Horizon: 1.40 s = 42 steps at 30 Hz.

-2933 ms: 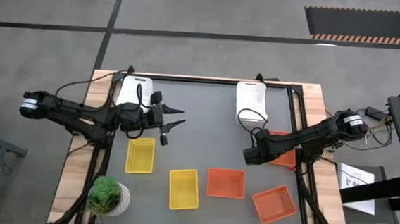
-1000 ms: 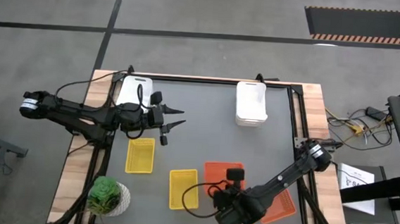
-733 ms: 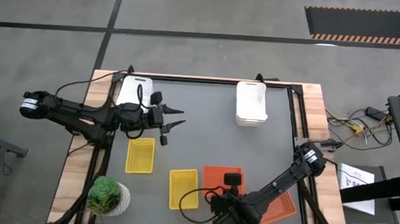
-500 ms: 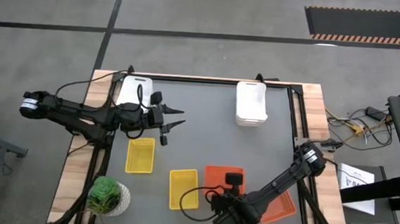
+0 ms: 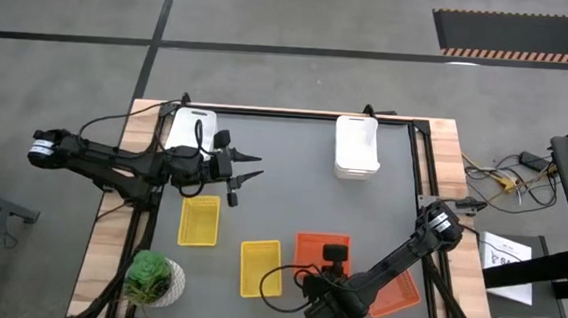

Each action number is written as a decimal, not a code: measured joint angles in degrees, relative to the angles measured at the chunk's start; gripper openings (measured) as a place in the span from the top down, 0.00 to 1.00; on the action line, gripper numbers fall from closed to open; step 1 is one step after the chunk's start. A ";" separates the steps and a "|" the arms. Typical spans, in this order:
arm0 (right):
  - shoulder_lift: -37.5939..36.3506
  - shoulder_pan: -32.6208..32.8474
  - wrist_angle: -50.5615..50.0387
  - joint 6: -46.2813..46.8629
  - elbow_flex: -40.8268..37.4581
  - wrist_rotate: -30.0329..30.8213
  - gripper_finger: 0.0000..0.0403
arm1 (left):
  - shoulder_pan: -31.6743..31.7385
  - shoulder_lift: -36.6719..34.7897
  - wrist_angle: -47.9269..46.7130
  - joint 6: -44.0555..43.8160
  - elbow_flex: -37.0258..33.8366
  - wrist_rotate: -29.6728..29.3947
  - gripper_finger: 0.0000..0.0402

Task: Stack baskets by color
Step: Stack the top orange bin on top of the middle orange bin, then stack the left white bin on top of the right white bin

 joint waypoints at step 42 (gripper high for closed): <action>-32.81 -2.26 58.87 -46.69 -42.30 16.36 0.97 | 0.00 0.39 0.06 -3.93 -0.12 0.02 0.69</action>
